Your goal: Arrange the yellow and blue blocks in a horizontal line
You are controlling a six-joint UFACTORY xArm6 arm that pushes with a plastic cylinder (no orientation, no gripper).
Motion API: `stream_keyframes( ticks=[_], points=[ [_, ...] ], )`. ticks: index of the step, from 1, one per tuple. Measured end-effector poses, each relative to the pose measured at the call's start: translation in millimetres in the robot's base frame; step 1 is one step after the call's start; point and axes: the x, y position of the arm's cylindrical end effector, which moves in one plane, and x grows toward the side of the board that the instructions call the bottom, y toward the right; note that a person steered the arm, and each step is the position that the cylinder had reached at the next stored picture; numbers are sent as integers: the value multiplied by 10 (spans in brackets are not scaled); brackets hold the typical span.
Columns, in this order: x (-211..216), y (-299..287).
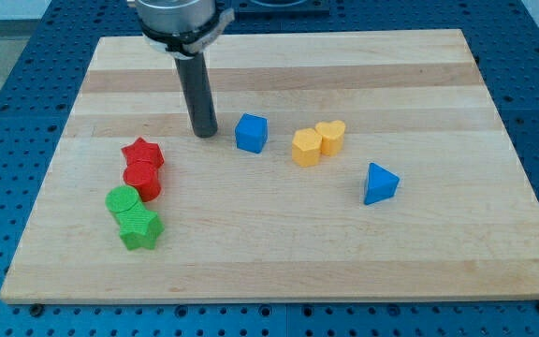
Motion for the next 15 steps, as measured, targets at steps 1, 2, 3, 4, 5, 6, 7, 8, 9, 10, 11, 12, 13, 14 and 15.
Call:
stream_keyframes(
  ticks=[1,2,3,4,5,6,7,8,9,10,11,12,13,14,15],
  points=[
    [60,137],
    [77,388],
    [115,592],
    [364,496],
    [700,321],
    [880,532],
    [814,734],
    [510,808],
    [390,894],
    [588,894],
    [675,981],
    [520,1105],
    [260,1114],
    [315,1117],
    [676,1184]
  ],
)
